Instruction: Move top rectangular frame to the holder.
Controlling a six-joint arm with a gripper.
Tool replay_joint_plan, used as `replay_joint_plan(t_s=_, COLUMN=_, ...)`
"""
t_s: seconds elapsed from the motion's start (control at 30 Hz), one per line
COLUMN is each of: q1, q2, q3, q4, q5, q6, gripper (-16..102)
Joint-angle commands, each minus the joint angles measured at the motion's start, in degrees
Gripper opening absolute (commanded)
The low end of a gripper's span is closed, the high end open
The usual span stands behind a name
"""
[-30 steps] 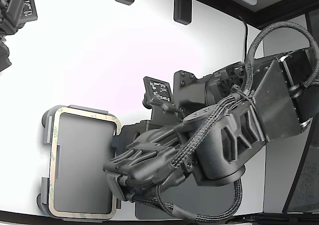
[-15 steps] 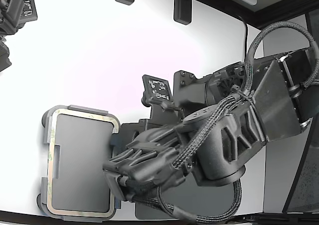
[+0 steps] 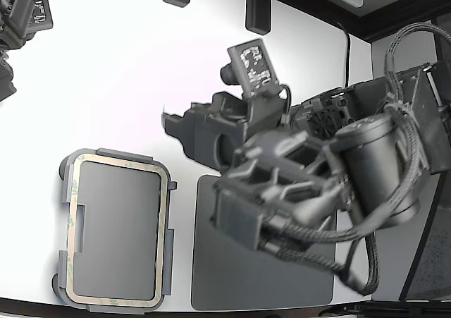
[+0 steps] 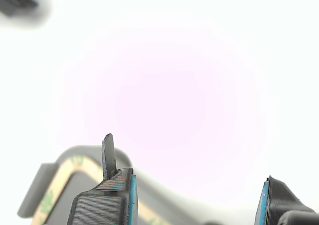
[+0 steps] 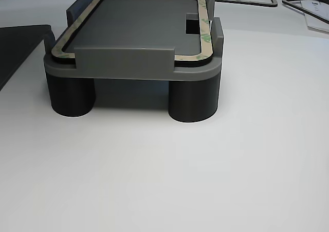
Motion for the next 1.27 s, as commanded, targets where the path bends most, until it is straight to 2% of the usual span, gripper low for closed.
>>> replay_joint_plan(t_s=0.0, q1=-4.1, q2=18.5, q3=12.3, q4=-10.0, q5=-1.8, q6=-30.1, gripper=100)
replay_joint_plan(t_s=0.1, q1=-10.3, q2=31.4, q3=25.0, q4=-19.7, q5=-8.3, q6=-46.0, gripper=100)
replay_joint_plan(t_s=0.2, q1=-18.0, q2=42.9, q3=37.4, q4=-27.2, q5=-17.9, q6=-59.4, gripper=100)
replay_joint_plan(t_s=0.4, q1=-28.0, q2=59.9, q3=55.5, q4=-35.0, q5=-28.3, q6=-74.6, gripper=100)
replay_joint_plan(t_s=0.63, q1=-28.7, q2=74.2, q3=67.6, q4=-34.7, q5=-30.8, q6=-76.5, gripper=100)
replay_joint_plan(t_s=1.23, q1=-28.7, q2=74.5, q3=68.0, q4=-34.5, q5=-29.8, q6=-76.2, gripper=100)
